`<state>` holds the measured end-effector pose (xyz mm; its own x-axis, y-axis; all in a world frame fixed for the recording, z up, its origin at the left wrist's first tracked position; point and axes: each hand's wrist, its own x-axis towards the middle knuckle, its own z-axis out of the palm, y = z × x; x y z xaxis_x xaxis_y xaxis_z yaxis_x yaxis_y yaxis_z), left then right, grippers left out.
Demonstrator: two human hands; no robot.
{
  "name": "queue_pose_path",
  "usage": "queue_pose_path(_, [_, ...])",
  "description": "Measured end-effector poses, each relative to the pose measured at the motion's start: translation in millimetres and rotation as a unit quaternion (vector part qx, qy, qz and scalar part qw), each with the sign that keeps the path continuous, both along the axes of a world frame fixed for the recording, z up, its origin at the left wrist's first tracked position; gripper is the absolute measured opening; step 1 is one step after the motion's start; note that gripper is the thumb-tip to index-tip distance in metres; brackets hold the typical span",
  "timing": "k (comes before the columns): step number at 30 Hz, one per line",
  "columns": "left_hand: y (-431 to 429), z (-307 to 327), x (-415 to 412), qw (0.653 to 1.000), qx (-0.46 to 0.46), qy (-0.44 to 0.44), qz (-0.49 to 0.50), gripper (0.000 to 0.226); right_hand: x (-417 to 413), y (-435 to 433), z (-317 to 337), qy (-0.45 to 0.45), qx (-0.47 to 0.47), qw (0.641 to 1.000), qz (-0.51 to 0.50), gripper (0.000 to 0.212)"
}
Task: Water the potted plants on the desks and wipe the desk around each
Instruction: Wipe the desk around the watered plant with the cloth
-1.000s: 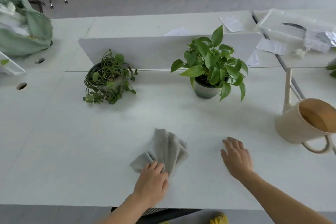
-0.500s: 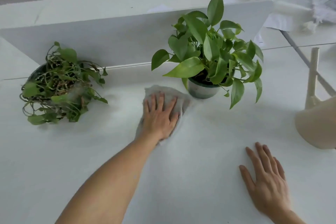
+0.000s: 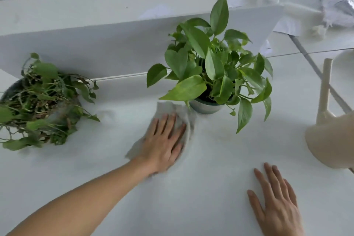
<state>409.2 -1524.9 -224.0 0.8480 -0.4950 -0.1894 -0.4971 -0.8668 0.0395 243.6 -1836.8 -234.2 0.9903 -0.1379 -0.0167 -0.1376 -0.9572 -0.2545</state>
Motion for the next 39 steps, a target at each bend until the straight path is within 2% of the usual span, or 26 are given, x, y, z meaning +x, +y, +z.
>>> queue_pose_path(2, [21, 6, 6, 0.995, 0.01, 0.018, -0.097, 0.06, 5, 4, 3, -0.023, 0.002, 1.0, 0.001, 0.067])
queue_pose_path(4, [39, 0, 51, 0.995, 0.035, -0.012, -0.088, 0.062, 8, 5, 1, -0.041, 0.007, 0.999, 0.001, 0.064])
queue_pose_path(6, [45, -2, 97, 0.997, 0.027, -0.036, 0.061, 0.068, 12, 6, 3, -0.049, 0.014, 0.999, 0.003, 0.062])
queue_pose_path(9, [16, -7, 140, 0.959, -0.01, -0.045, 0.28, 0.066, 12, 5, -2, -0.04, 0.012, 0.999, 0.009, 0.061])
queue_pose_path(11, [-14, -11, 154, 0.933, -0.057, 0.013, 0.354, 0.071, 12, 2, -4, -0.028, 0.007, 1.0, 0.012, 0.063])
queue_pose_path(12, [-24, -12, 154, 0.929, -0.081, 0.043, 0.359, 0.075, 12, 0, -4, -0.021, 0.004, 1.0, 0.012, 0.064])
queue_pose_path(13, [-28, -14, 148, 0.939, -0.074, 0.06, 0.33, 0.077, 10, -1, -5, -0.014, 0.002, 1.0, 0.011, 0.065])
queue_pose_path(15, [-13, -18, 117, 0.976, -0.025, 0.015, 0.217, 0.069, 8, 0, -3, -0.005, 0.006, 1.0, 0.007, 0.066])
queue_pose_path(17, [28, -9, 90, 0.991, -0.006, -0.013, 0.13, 0.067, 8, 3, -2, -0.001, 0.006, 1.0, 0.002, 0.066])
queue_pose_path(18, [49, -5, 83, 0.991, 0.0, -0.007, 0.131, 0.069, 8, 3, 0, 0.004, 0.007, 1.0, -0.001, 0.067])
queue_pose_path(20, [70, -3, 78, 0.97, 0.003, -0.006, 0.242, 0.069, 9, 4, 2, 0.01, 0.008, 1.0, -0.003, 0.069])
queue_pose_path(22, [42, -5, 78, 0.93, -0.022, 0.004, 0.367, 0.065, 8, 5, 2, 0.005, 0.0, 1.0, -0.006, 0.07])
queue_pose_path(24, [-15, -8, 68, 0.911, -0.064, 0.009, 0.406, 0.064, 9, 5, 3, 0.007, -0.007, 1.0, 0.002, 0.071])
queue_pose_path(27, [-85, -12, 31, 0.923, -0.118, -0.008, 0.366, 0.067, 8, 2, 2, 0.016, -0.011, 1.0, 0.01, 0.07])
queue_pose_path(33, [-166, -1, -6, 0.911, -0.144, 0.019, 0.387, 0.072, 6, 2, -1, 0.017, -0.013, 1.0, 0.012, 0.071])
queue_pose_path(36, [-189, -1, -10, 0.941, -0.1, 0.023, 0.322, 0.071, 5, 3, -3, 0.007, -0.013, 1.0, 0.011, 0.072])
queue_pose_path(39, [-159, -12, -23, 0.98, -0.071, -0.015, 0.187, 0.07, 5, 1, -5, 0.008, -0.018, 1.0, 0.02, 0.068])
